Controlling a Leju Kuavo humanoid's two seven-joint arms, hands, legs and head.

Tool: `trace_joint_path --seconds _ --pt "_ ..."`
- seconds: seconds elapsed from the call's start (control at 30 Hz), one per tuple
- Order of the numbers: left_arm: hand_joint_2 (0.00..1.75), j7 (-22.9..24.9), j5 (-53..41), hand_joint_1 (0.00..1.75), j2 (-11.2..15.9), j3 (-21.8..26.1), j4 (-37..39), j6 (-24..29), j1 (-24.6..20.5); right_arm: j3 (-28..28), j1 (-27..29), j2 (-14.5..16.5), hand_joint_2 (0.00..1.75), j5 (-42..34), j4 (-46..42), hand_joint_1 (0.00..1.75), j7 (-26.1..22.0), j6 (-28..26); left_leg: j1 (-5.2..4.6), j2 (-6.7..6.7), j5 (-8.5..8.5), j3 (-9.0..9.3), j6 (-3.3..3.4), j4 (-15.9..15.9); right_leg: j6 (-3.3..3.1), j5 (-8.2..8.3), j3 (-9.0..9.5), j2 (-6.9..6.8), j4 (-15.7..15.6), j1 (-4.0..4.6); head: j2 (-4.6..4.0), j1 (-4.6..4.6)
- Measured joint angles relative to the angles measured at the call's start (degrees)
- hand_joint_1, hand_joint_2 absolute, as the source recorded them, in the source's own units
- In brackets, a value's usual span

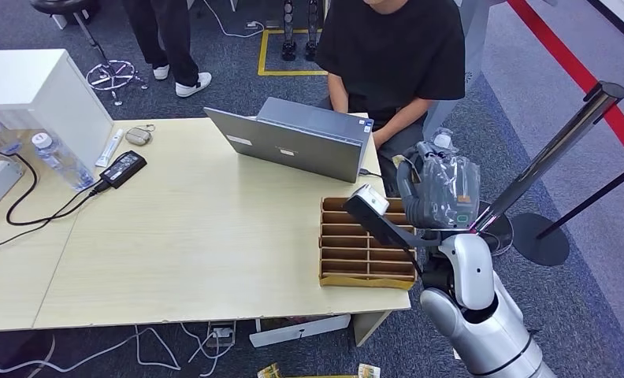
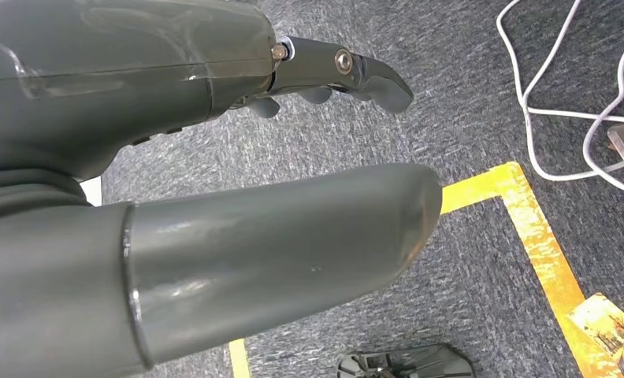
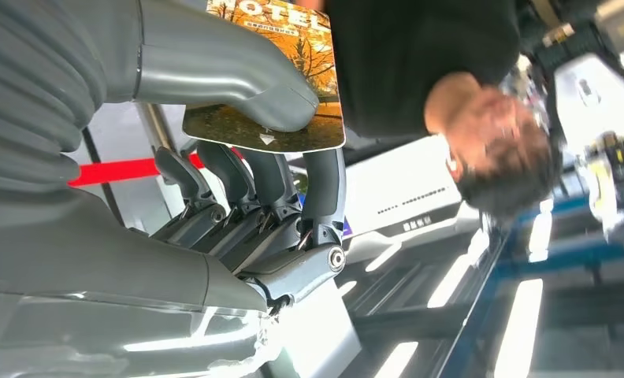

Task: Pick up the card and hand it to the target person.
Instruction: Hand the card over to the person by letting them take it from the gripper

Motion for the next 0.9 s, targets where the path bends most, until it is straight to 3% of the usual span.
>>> trace_joint_path --seconds 0.3,0.67,0.9 --pt "0.00 0.0 -0.8 0.00 0.0 0.0 0.0 -0.1 0.0 -1.0 -1.5 -0.3 1.75 -1.5 0.6 1.46 -1.2 -1.2 0.00 0.00 0.00 -0.02 0.00 0.0 0.00 0.00 -0.01 0.00 0.0 0.00 0.00 0.00" --pt "0.00 0.3 -2.0 0.00 0.0 0.0 0.0 -0.1 0.0 -1.6 -3.7 -1.3 1.75 0.3 10.0 1.51 -1.9 -1.8 0.00 -0.01 0.00 -0.03 0.00 0.0 0.00 0.00 -0.01 -0.01 0.0 0.00 -0.01 0.00" --pt "0.00 0.3 -2.2 0.00 0.0 -0.5 0.0 -0.1 0.0 -1.6 -4.9 -2.0 1.75 2.5 16.1 1.42 -1.8 -3.4 0.00 -0.01 0.00 -0.02 0.00 0.0 0.00 0.00 -0.02 -0.01 0.0 0.00 0.00 0.00"
